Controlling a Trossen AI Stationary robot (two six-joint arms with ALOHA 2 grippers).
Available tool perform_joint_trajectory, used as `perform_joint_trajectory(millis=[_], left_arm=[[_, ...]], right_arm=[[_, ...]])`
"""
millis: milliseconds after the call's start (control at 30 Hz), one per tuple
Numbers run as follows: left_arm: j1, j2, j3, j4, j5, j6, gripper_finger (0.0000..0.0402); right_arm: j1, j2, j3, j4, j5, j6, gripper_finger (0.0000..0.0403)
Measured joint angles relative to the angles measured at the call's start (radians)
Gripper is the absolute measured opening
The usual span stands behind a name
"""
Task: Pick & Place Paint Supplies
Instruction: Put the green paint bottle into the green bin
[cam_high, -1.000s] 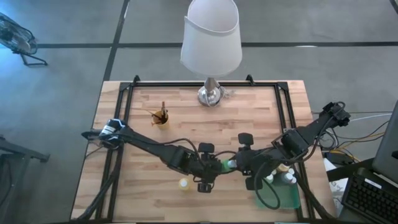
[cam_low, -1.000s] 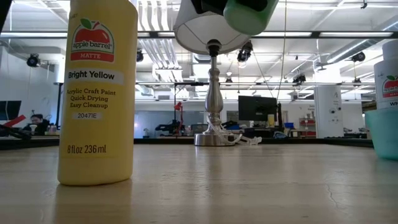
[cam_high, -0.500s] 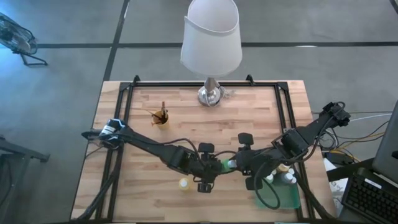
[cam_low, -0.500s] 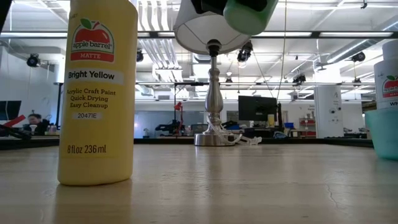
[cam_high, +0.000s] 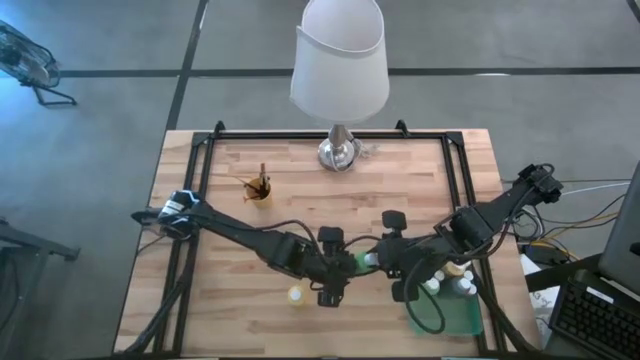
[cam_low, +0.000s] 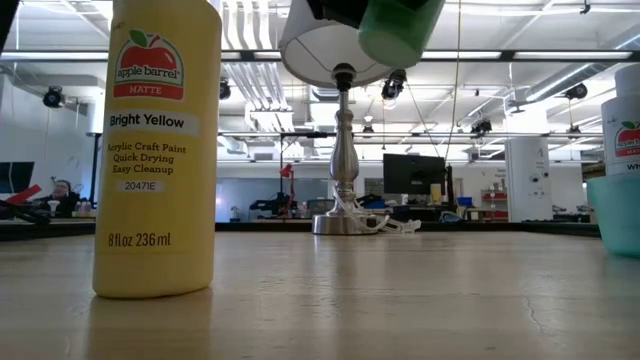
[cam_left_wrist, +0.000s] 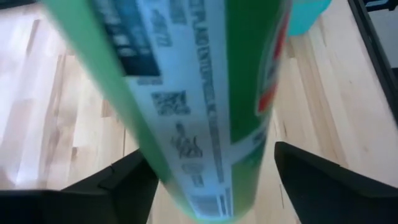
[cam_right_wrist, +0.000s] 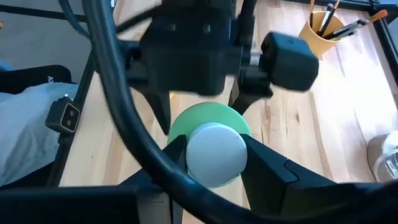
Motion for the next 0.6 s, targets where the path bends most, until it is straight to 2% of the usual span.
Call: perform_joint_trajectory(millis=[267,600], left_arm=[[-0.017,-0.083,0.0,-0.065,-0.009,-0.057,0.0318],[-0.04,-0.143,0.0,-0.089,-0.127,-0.047,0.0317]], right_arm=[[0.0,0.0,0.0,-0.066,-0.032,0.054,0.0115],[0.056,-0.004,0.002,-0.138,-0.159,0.189,0.0115]])
